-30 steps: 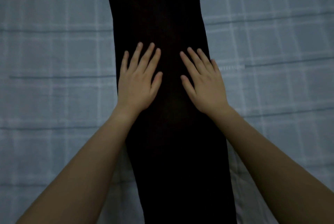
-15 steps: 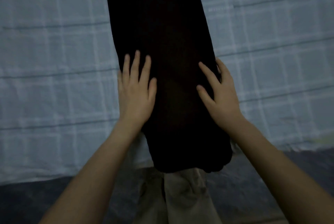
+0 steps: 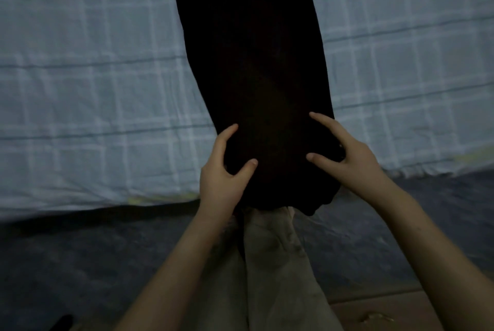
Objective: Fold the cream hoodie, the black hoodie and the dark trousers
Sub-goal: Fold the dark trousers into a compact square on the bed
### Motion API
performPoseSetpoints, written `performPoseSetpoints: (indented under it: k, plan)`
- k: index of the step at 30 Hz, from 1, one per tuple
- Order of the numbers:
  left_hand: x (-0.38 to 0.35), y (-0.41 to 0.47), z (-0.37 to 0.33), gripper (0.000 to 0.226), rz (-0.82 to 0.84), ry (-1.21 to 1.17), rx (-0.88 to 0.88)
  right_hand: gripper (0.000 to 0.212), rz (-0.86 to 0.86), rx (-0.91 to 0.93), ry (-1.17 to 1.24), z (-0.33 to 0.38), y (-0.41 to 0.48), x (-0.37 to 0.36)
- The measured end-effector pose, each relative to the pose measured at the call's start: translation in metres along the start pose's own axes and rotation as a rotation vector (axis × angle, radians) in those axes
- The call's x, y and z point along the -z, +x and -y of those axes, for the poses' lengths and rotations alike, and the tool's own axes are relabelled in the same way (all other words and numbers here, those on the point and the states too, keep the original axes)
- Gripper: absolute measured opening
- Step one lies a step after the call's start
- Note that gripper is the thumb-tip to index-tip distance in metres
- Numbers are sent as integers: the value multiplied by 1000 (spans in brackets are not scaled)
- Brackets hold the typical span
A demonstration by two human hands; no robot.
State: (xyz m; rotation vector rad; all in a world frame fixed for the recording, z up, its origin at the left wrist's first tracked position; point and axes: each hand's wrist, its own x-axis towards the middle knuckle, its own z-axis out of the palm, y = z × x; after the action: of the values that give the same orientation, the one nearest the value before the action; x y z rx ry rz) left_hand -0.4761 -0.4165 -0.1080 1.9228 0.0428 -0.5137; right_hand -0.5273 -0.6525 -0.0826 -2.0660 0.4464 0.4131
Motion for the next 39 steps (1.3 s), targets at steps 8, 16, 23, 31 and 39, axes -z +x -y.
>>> performPoseSetpoints:
  k: [8, 16, 23, 31, 39]
  plan:
    - [6, -27, -1, 75, 178, -171, -35, 69, 176, -32, 108, -8, -33, -7]
    - [9, -76, 20, 79, 302, -185, 31, 69, 139, -79, 346, -2, -75, -7]
    - [14, -112, 18, 83, 296, -140, 49, 96, 238, -97, 283, -8, -129, -23]
    - [36, -90, -62, 74, 76, -249, -24, 79, -177, 42, 221, 59, -126, 1]
    - [69, 18, -147, 68, -128, -362, -167, 82, -401, 287, 225, 150, -14, 51]
